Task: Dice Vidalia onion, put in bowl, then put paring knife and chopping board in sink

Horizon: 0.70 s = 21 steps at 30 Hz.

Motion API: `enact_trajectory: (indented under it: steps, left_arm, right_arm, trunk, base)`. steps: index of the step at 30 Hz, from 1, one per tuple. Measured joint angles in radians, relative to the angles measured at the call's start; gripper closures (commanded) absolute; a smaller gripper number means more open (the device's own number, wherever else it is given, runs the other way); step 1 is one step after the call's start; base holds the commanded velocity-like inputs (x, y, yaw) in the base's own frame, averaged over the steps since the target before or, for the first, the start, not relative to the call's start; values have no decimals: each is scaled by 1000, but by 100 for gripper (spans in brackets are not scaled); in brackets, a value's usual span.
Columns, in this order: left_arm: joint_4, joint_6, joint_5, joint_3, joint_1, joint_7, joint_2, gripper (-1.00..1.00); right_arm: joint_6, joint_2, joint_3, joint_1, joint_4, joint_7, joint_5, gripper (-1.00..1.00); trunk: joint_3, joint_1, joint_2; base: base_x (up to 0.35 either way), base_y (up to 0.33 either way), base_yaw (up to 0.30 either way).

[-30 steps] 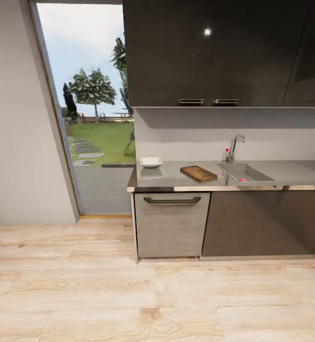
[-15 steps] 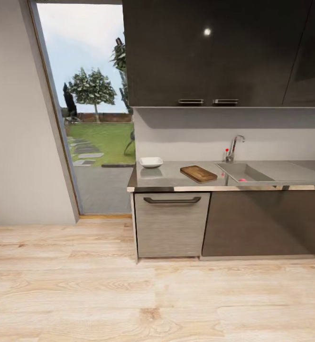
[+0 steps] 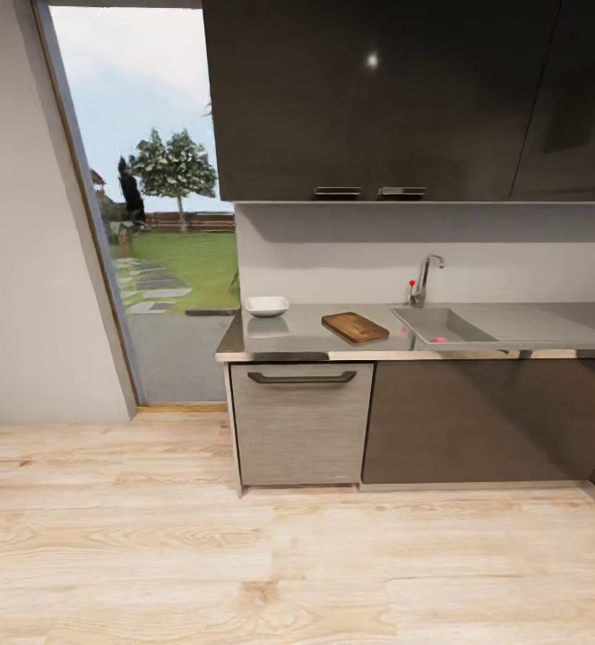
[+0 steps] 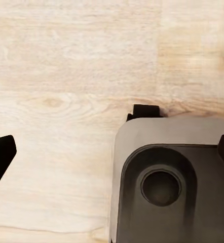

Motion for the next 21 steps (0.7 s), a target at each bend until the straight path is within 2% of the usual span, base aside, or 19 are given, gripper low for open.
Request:
enact_trajectory:
  steps: [12,21]
  left_arm:
    - [-9,0,2,1,0,0,0,-100]
    - [-44,-3,5,5,-1,3,0,-100]
  right_arm:
    - [-2,-1,0,0,0,-1,0,-100]
    - [-39,-4,0,0,-2,0,1,-100]
  trunk:
    - [0,0,0]
    - [0,0,0]
  base:
    - [7,-310,0]
    - [19,-80,0]
